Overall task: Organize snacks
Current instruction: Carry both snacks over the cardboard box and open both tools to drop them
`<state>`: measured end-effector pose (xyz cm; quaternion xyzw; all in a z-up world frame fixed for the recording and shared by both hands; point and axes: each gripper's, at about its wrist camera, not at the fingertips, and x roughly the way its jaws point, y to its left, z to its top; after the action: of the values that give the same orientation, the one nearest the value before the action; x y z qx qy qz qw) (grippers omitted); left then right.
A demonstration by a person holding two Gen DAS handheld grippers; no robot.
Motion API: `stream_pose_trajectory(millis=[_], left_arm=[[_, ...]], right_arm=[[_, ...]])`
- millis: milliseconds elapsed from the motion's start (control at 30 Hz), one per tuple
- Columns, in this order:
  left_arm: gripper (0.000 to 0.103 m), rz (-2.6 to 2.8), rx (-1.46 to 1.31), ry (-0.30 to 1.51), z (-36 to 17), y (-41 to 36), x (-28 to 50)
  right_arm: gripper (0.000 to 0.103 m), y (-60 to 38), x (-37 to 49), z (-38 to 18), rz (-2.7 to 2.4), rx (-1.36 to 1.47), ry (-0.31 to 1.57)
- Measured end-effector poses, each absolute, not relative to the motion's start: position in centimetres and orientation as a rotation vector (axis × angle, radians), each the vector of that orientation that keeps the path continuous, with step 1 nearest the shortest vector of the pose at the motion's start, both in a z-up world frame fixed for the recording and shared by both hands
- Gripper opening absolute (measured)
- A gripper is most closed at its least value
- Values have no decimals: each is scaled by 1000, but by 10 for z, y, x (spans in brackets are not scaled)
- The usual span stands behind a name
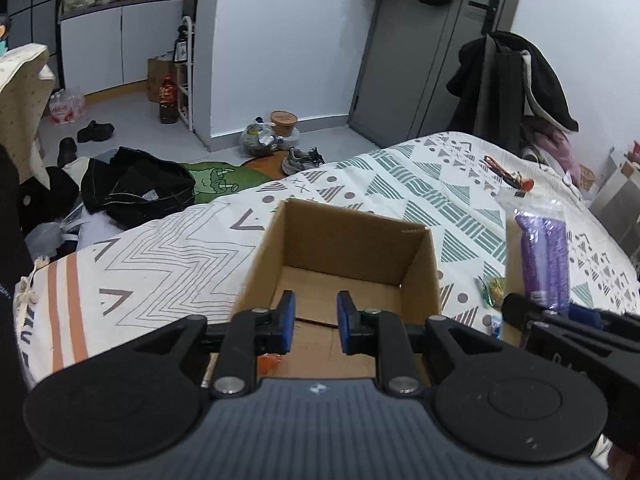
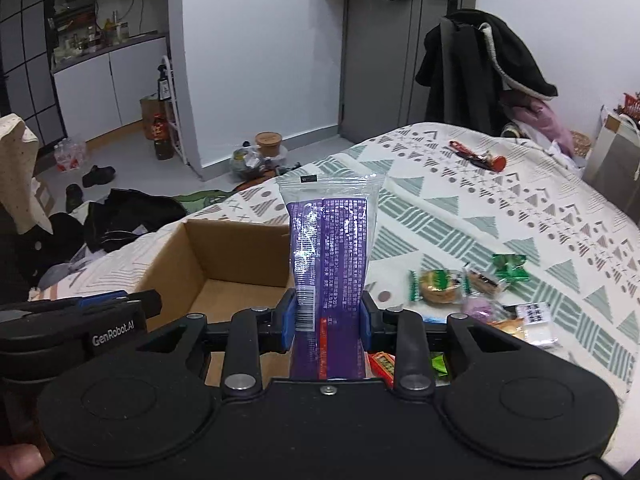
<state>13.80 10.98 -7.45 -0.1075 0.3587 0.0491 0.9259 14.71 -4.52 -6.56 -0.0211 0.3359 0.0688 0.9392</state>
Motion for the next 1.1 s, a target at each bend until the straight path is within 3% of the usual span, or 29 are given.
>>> stream_pose_trajectory(millis=[167, 300, 400, 467, 533, 633, 733, 833, 1100], left_arm=[[24, 134, -273, 721, -69, 125, 130], [33, 179, -301, 710, -69, 136, 124], [47, 207, -322, 712, -68, 144, 123], [55, 230, -330, 711, -67, 147, 121], [63, 259, -329, 707, -65, 148, 120], [72, 276, -330, 692, -62, 146, 117], [74, 277, -327, 699, -61, 140, 119], [74, 277, -250, 707, -59, 125, 119], [74, 224, -172, 729, -52, 83, 113]], right_arm=[[30, -38, 151, -66, 174, -16, 702], [30, -33, 153, -64, 220, 18, 709], [32, -28, 155, -61, 258, 46, 716], [37, -27, 155, -60, 282, 66, 718], [57, -27, 152, -59, 286, 59, 702], [78, -32, 145, -55, 291, 45, 677], [95, -39, 140, -52, 266, 15, 650], [102, -48, 128, -49, 200, -46, 593], [102, -97, 120, -45, 63, -51, 591]])
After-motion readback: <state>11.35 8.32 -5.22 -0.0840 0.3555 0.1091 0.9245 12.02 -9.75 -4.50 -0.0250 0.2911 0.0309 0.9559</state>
